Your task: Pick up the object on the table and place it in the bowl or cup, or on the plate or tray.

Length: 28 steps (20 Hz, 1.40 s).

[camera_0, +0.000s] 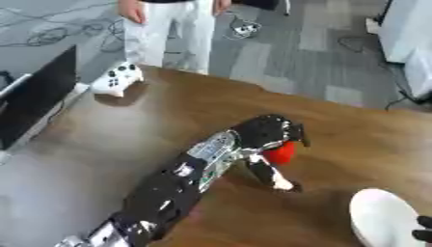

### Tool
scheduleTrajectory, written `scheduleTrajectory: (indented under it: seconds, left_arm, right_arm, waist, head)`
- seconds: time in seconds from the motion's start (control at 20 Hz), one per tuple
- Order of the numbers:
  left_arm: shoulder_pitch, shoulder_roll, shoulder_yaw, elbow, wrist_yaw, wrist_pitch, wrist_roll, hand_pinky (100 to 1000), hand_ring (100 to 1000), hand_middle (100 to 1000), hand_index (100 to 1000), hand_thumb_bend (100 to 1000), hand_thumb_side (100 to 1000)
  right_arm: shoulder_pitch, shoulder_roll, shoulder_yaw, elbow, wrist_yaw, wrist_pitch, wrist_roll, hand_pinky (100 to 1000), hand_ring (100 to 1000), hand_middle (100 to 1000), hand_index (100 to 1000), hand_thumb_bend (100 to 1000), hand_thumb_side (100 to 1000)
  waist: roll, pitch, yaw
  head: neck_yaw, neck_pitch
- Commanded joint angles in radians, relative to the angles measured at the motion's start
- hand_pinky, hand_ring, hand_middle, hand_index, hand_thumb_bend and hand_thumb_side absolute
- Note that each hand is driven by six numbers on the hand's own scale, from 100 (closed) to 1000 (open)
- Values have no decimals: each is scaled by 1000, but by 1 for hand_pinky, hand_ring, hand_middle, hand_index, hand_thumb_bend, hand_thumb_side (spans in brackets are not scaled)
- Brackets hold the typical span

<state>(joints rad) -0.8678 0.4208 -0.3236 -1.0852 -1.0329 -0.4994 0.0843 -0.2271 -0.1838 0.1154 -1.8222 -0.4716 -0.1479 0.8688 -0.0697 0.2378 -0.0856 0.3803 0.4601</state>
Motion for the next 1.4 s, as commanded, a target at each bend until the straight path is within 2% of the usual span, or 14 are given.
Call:
scheduleTrajectory:
  seconds: [0.05,0.25,0.3,0.35,0.5,0.65,0.75,1.0,1.35,1.4]
  left_arm:
    - [-41,18,5,-1,-27,-16,-1,716,625,664,768,590,625]
    - [-84,40,26,26,-50,-17,-6,708,625,661,769,597,634]
    - [-96,43,34,36,-53,-13,-6,708,625,661,769,858,619]
    - [-105,45,41,44,-55,-10,-7,707,621,658,770,598,639]
    - [-136,38,64,80,-63,14,-10,708,614,653,766,595,645]
    - [-152,17,80,118,-78,39,-12,711,605,647,764,599,660]
    - [-156,-1,86,147,-96,45,-9,710,599,641,761,611,678]
    - [-152,-34,95,207,-162,33,19,710,596,636,757,600,669]
    - [-152,-54,100,239,-204,19,54,693,552,612,745,544,582]
    - [-151,-56,100,241,-204,19,58,659,511,596,740,523,542]
  right_arm:
    - [-12,-1,-1,-22,-4,-1,7,906,926,1000,983,100,551]
    - [-14,-3,3,-24,-4,1,13,907,926,1000,983,100,551]
    - [-15,-3,3,-24,-3,2,14,907,926,1000,983,100,552]
    - [-15,-3,3,-24,-3,2,15,908,927,1000,984,100,552]
    - [-15,-4,5,-24,-2,4,19,909,928,1000,985,100,552]
    - [-16,-3,7,-24,-2,5,22,910,928,1000,985,100,552]
    - [-16,-1,8,-25,-3,4,25,911,929,1000,986,100,552]
    - [-18,1,9,-26,-2,2,30,912,930,1000,987,100,553]
    - [-21,3,10,-29,0,-1,36,914,931,1000,989,100,553]
    - [-22,3,10,-29,0,-1,37,915,932,1000,989,100,553]
  waist:
    - [3,-12,-4]
    - [6,-7,-9]
    - [7,-7,-10]
    - [8,-6,-10]
    - [9,-3,-11]
    - [6,-2,-13]
    - [4,-1,-15]
    - [-2,8,-21]
    - [-7,21,-24]
    - [-8,23,-24]
  head:
    - [12,-20]
    - [10,-13]
    - [9,-8]
    - [7,-3]
    - [2,24]
    - [26,33]
    - [47,27]
    - [77,-12]
    - [79,-28]
    - [79,-28]
